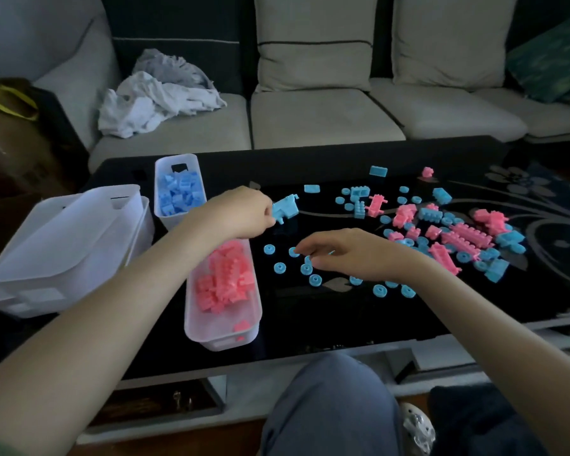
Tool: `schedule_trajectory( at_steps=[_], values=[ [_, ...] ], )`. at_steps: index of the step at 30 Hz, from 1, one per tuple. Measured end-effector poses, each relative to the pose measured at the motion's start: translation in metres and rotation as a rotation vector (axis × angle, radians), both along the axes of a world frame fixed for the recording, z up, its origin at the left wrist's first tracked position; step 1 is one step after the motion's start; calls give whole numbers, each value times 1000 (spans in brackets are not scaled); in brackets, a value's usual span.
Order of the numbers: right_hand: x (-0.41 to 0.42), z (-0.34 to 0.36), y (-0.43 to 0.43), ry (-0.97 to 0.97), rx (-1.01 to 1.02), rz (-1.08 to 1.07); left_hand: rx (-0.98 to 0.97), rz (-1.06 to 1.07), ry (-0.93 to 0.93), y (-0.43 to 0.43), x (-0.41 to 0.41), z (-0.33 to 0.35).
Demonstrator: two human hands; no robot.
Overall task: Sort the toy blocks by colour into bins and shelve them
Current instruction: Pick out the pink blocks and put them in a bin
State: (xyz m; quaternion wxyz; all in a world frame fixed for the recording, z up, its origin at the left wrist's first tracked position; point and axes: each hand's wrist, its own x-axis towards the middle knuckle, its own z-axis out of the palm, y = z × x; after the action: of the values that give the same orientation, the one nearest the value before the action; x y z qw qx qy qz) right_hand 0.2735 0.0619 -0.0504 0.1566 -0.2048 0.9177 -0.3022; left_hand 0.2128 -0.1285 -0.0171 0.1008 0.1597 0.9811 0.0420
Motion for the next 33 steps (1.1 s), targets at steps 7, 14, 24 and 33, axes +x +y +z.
schedule_trajectory(
  at_steps=[7, 14, 24, 33],
  values=[
    [-16, -5, 84, 35, 389, -279, 143, -294, 28, 82, -4, -12],
    [-18, -40, 160, -84, 615, -450, 127, -512, -93, 167, -24, -54],
    [-32, -37, 203, 205, 197, -659, 111, -508, -87, 203, -54, -77],
    [-47, -63, 237, 123, 339, -813, 212, -392, -156, 200, -69, -73]
  ],
)
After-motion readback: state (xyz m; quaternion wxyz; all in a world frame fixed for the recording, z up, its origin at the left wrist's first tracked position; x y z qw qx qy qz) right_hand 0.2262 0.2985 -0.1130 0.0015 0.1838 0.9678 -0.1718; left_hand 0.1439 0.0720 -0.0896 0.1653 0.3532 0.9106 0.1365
